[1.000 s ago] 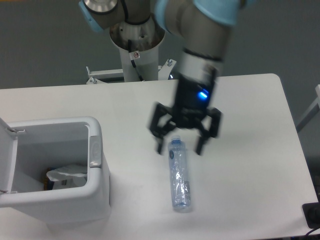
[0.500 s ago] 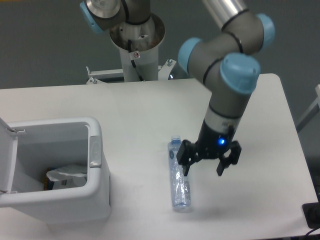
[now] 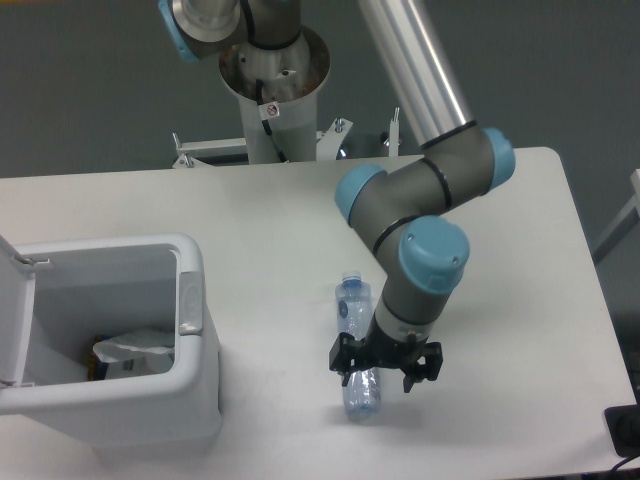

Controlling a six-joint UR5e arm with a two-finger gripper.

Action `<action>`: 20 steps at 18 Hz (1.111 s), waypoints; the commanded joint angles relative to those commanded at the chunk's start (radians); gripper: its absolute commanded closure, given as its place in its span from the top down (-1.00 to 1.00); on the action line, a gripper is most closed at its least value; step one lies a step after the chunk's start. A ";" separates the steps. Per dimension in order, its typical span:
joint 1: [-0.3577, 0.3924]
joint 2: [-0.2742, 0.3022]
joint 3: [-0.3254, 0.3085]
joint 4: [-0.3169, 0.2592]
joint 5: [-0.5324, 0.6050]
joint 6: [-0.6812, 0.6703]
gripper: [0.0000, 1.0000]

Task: Place the trash in the trash can
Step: 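Move the open gripper over the clear plastic bottle and lower, then close the gripper around the bottle's cap end and lift it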

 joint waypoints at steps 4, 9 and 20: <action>-0.015 -0.020 -0.012 0.002 0.017 -0.002 1.00; -0.029 -0.038 -0.021 0.035 0.029 -0.006 1.00; -0.029 -0.031 -0.025 0.038 0.054 -0.009 0.28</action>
